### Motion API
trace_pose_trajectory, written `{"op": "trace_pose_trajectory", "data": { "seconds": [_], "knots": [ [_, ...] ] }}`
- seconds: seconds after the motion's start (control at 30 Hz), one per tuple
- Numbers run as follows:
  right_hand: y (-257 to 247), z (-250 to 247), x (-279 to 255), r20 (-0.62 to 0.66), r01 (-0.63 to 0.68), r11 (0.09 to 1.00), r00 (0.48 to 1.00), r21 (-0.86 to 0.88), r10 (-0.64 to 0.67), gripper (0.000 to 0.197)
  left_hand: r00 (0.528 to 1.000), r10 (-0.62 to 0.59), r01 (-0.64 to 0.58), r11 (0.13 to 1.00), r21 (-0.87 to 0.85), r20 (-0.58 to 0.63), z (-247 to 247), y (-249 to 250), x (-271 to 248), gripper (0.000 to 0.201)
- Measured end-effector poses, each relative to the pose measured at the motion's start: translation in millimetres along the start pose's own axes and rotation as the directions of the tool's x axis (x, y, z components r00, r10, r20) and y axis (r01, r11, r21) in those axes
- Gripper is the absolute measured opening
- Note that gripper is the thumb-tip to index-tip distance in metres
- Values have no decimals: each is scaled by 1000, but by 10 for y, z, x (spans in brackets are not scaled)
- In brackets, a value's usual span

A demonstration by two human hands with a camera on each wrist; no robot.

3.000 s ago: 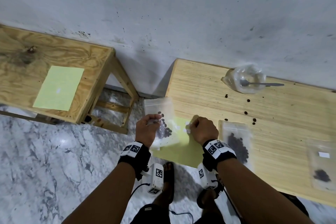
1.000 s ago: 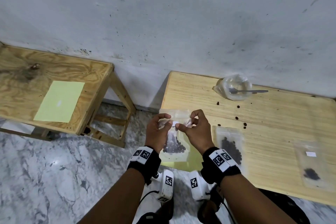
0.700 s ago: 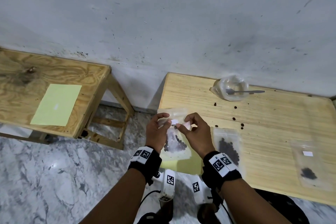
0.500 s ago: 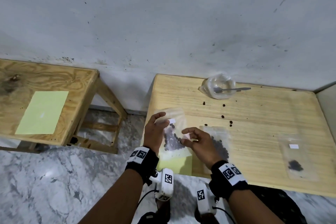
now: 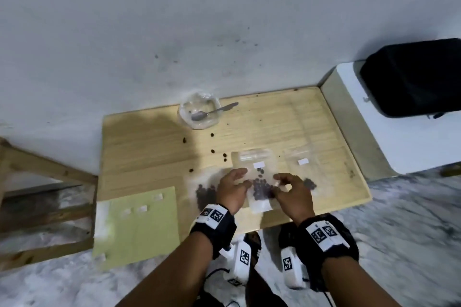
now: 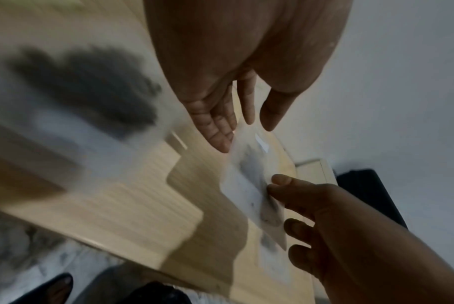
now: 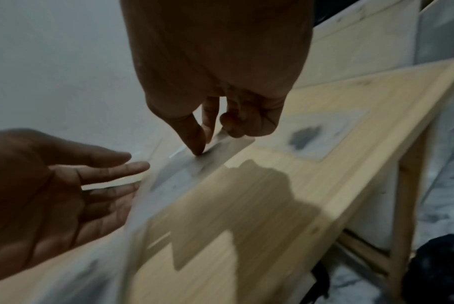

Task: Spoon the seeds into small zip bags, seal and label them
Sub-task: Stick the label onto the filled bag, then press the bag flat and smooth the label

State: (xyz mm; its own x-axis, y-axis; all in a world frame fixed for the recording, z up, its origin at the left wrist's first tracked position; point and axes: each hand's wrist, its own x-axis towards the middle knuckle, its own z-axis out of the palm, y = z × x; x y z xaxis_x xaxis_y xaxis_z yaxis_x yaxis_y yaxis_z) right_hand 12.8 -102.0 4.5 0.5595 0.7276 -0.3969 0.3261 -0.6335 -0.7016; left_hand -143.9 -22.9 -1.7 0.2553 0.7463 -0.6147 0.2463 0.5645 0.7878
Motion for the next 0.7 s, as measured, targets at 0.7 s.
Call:
{"op": "trace_pose_trajectory", "data": {
  "seconds": [0.7],
  "knots": [
    [635,-719,528,-166,55,972,982,-229,-95,32,993,-77,67,991,115,85,1268,114,343,15]
  ]
}}
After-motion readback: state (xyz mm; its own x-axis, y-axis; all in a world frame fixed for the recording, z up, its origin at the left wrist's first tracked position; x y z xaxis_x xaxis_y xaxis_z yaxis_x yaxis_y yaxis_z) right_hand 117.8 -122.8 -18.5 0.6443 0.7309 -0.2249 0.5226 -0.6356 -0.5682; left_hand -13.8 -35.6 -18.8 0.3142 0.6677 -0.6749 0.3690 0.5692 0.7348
